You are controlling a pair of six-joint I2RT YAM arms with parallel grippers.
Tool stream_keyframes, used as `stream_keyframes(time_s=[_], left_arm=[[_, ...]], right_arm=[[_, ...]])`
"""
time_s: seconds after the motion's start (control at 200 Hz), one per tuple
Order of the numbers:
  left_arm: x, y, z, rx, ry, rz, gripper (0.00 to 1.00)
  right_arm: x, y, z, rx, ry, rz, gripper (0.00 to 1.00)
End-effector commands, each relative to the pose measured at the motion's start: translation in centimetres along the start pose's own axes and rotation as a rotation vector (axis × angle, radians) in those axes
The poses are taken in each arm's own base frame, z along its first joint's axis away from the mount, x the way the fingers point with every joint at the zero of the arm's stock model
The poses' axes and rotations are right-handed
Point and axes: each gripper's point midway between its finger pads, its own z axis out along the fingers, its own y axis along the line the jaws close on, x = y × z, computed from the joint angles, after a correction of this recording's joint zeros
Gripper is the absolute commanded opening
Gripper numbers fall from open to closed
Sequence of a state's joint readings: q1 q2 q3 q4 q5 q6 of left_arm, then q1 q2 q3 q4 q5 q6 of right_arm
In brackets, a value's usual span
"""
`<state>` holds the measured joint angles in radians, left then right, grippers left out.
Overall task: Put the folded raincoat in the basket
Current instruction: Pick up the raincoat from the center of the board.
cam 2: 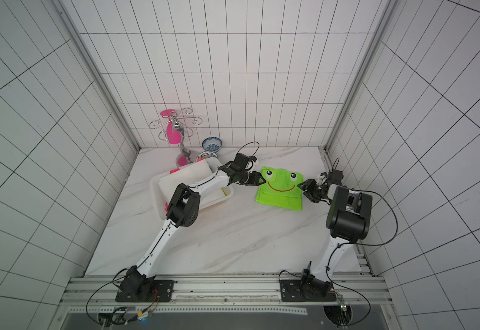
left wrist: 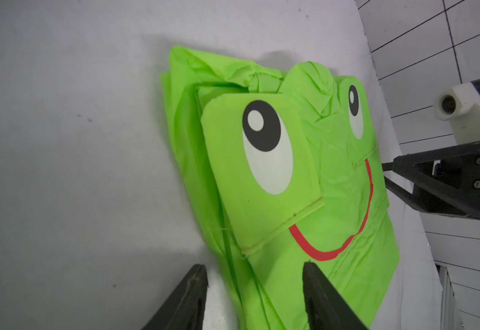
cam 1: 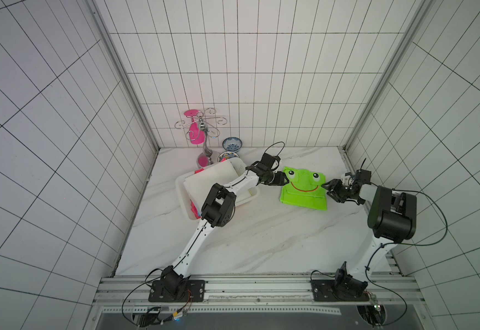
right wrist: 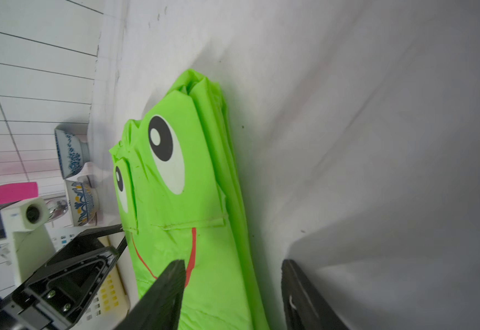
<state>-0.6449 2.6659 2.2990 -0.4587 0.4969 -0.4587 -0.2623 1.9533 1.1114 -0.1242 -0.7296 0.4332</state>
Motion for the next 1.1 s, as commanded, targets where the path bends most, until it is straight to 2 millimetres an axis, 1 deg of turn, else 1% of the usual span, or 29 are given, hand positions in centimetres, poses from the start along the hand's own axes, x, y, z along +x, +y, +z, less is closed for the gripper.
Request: stream_keyframes(time_s=[0.0,0.07,0.125,0.185,0.225,0.245,0.28,0.32,0.375,0.455,0.57,0.71,0.755,0.815,0.979,1.094], left_arm=[[2.5,2.8,2.0,-0.013,0.067,-0.068,0.47],[2.8,2.9,2.2,-0.009,0.075,-0.080,0.38],[3.0,2.6,2.3,0.010,0.083,-0.084,0.34],[2.9,2.3,2.3,0.031,0.087,-0.082,0.28],[2.9,1.9,2.2,0.048,0.088,-0.072,0.23],[2.8,1.7,2.1,0.057,0.088,-0.066,0.20],[2.7,1.5,2.0,0.069,0.089,-0.057,0.15],[2.5,0.9,1.7,0.094,0.090,-0.043,0.10],[2.2,0.0,1.3,0.128,0.089,-0.021,0.00],[1.4,-1.7,0.2,0.167,0.075,0.035,0.00],[-0.2,-4.2,-2.0,0.208,0.029,0.112,0.00],[-2.5,-7.8,-6.2,0.230,-0.034,0.171,0.00],[-3.1,-8.5,-7.4,0.214,-0.059,0.185,0.00],[-3.8,-9.6,-9.0,0.209,-0.092,0.195,0.00],[-4.8,-12.7,-13.0,0.236,-0.126,0.212,0.00],[-5.2,-14.0,-16.0,0.237,-0.155,0.227,0.00]], right_arm=[[4.6,-2.8,2.2,-0.003,0.169,0.138,0.54],[4.9,-2.5,2.5,-0.044,0.184,0.149,0.49],[5.0,-2.4,2.4,-0.052,0.184,0.143,0.48],[5.0,-1.8,2.3,-0.083,0.188,0.137,0.46],[4.9,-1.5,2.2,-0.094,0.186,0.131,0.38],[4.8,-1.3,2.0,-0.100,0.185,0.124,0.31],[4.8,-0.9,1.9,-0.113,0.185,0.109,0.23],[4.6,-0.1,1.7,-0.159,0.179,0.091,0.17],[4.2,1.3,1.3,-0.228,0.158,0.071,0.10],[3.7,2.7,0.4,-0.278,0.117,0.030,0.00],[3.1,4.8,-1.3,-0.328,0.064,-0.043,0.00],[2.4,7.6,-3.9,-0.371,-0.027,-0.128,0.00],[2.4,8.4,-4.8,-0.380,-0.049,-0.152,0.00],[2.4,9.0,-5.7,-0.376,-0.076,-0.171,0.00],[2.7,11.6,-9.0,-0.377,-0.139,-0.239,0.00],[3.7,13.6,-11.0,-0.387,-0.157,-0.293,0.00]])
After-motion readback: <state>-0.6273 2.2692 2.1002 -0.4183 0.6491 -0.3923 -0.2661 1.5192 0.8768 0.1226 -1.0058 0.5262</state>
